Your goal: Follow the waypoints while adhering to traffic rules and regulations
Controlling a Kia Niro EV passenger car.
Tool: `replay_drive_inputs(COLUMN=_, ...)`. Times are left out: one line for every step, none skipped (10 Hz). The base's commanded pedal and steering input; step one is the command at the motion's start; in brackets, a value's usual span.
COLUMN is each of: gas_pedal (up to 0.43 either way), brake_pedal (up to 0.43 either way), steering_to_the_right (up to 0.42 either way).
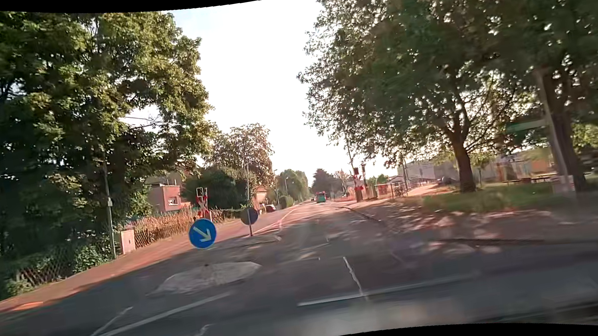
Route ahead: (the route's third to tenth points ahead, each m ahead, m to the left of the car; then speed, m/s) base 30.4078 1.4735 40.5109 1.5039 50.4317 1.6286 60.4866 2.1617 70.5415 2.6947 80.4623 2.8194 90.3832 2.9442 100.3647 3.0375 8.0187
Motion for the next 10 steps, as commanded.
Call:
replay_drive_inputs(gas_pedal=0.26, brake_pedal=0.0, steering_to_the_right=-0.011)
replay_drive_inputs(gas_pedal=0.24, brake_pedal=0.0, steering_to_the_right=-0.012)
replay_drive_inputs(gas_pedal=0.228, brake_pedal=0.0, steering_to_the_right=-0.013)
replay_drive_inputs(gas_pedal=0.209, brake_pedal=0.0, steering_to_the_right=-0.016)
replay_drive_inputs(gas_pedal=0.197, brake_pedal=0.0, steering_to_the_right=-0.019)
replay_drive_inputs(gas_pedal=0.197, brake_pedal=0.0, steering_to_the_right=-0.023)
replay_drive_inputs(gas_pedal=0.197, brake_pedal=0.0, steering_to_the_right=-0.028)
replay_drive_inputs(gas_pedal=0.197, brake_pedal=0.0, steering_to_the_right=-0.033)
replay_drive_inputs(gas_pedal=0.189, brake_pedal=0.0, steering_to_the_right=-0.034)
replay_drive_inputs(gas_pedal=0.189, brake_pedal=0.0, steering_to_the_right=-0.034)
